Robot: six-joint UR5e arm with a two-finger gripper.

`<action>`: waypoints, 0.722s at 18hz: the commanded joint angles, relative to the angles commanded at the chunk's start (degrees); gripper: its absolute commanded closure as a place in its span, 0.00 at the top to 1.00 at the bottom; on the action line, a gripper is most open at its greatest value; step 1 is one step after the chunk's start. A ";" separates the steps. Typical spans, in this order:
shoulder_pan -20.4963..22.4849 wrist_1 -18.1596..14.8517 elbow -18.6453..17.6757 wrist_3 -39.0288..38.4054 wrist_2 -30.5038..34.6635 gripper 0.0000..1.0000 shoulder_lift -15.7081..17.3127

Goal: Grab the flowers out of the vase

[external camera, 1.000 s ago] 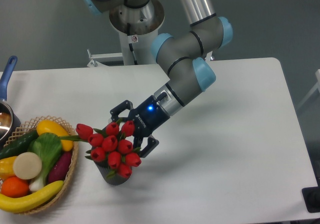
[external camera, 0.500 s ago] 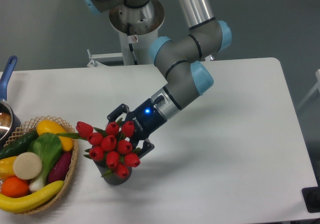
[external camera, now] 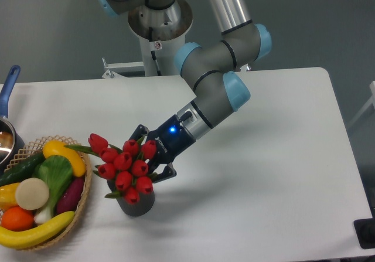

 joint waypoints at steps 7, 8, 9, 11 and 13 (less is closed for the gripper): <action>0.18 0.00 0.97 -5.10 -0.26 0.44 1.58; 0.18 0.00 1.05 -5.71 -0.26 0.44 1.93; 0.18 0.00 1.06 -6.59 -0.26 0.44 2.46; 0.26 0.00 1.23 -8.26 -0.35 0.44 3.60; 0.44 0.00 1.32 -11.07 -0.35 0.45 4.83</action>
